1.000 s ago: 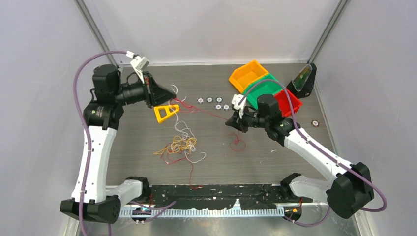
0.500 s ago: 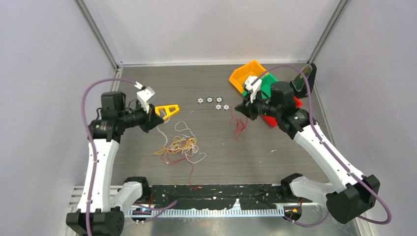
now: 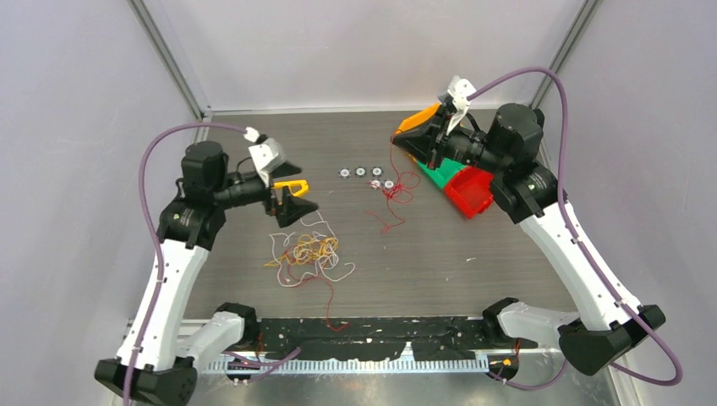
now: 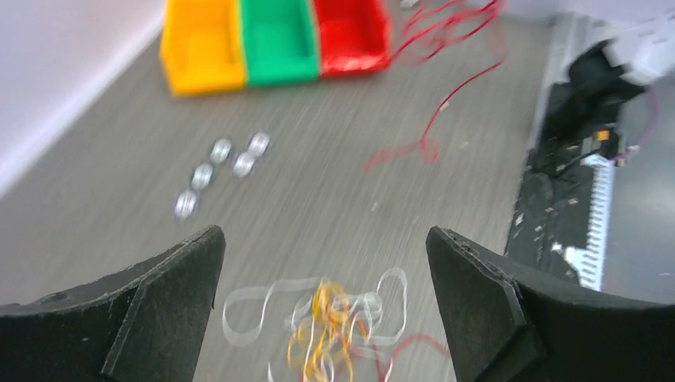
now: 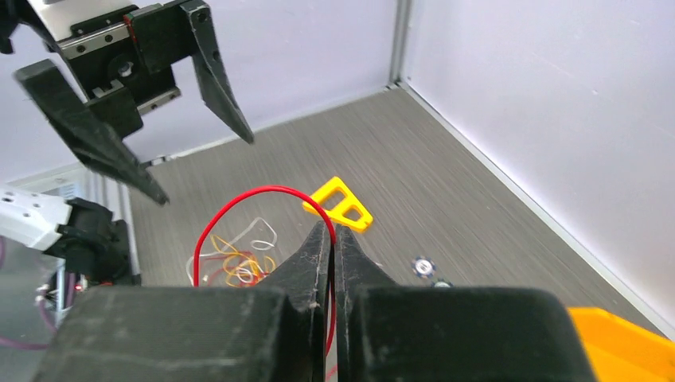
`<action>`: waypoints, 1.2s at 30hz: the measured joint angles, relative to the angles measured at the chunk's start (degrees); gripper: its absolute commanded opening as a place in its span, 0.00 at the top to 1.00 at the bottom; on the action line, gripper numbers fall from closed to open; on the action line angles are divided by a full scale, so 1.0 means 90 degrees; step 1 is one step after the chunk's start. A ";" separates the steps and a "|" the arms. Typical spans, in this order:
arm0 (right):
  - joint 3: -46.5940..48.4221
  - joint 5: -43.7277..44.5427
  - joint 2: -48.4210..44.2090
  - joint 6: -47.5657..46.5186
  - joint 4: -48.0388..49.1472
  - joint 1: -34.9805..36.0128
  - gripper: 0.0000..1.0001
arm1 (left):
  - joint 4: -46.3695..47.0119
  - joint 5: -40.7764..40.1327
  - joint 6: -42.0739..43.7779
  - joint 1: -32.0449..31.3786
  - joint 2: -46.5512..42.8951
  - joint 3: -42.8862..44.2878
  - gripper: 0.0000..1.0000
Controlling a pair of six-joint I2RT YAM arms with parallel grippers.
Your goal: Untangle the cables
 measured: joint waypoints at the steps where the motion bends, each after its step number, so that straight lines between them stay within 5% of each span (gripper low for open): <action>1: 0.0078 -0.0032 0.0066 0.0063 0.0032 0.0053 0.95 | 0.0245 0.0039 -0.0068 -0.0347 0.0068 0.0136 0.00; 6: 0.0364 -0.0175 0.0301 0.0279 0.0153 0.0401 0.94 | 0.1338 0.0092 -0.0262 -0.1809 0.0721 0.0532 0.02; 14: 0.0483 -0.0231 0.0408 0.0408 0.0172 0.0899 0.95 | 0.1593 -0.0891 0.0554 -0.2994 0.1685 0.0561 0.24; 19: 0.0576 -0.0282 0.0546 0.0432 0.0192 0.0979 0.95 | 0.1576 -0.1353 0.1229 -0.3135 0.1549 0.0522 0.06; 25: 0.0578 -0.0345 0.0593 0.0430 0.0192 0.0976 0.95 | 0.1263 -0.1634 0.2144 -0.3147 0.0886 0.0078 0.22; 32: 0.0578 -0.0454 0.0629 0.0430 0.0197 0.0979 0.95 | 0.0814 -0.1783 0.3067 -0.3373 0.0855 0.0444 0.25; 36: 0.0573 -0.0498 0.0641 0.0430 0.0194 0.0979 0.95 | 0.0617 -0.1972 0.3616 -0.3441 0.0967 0.0697 0.40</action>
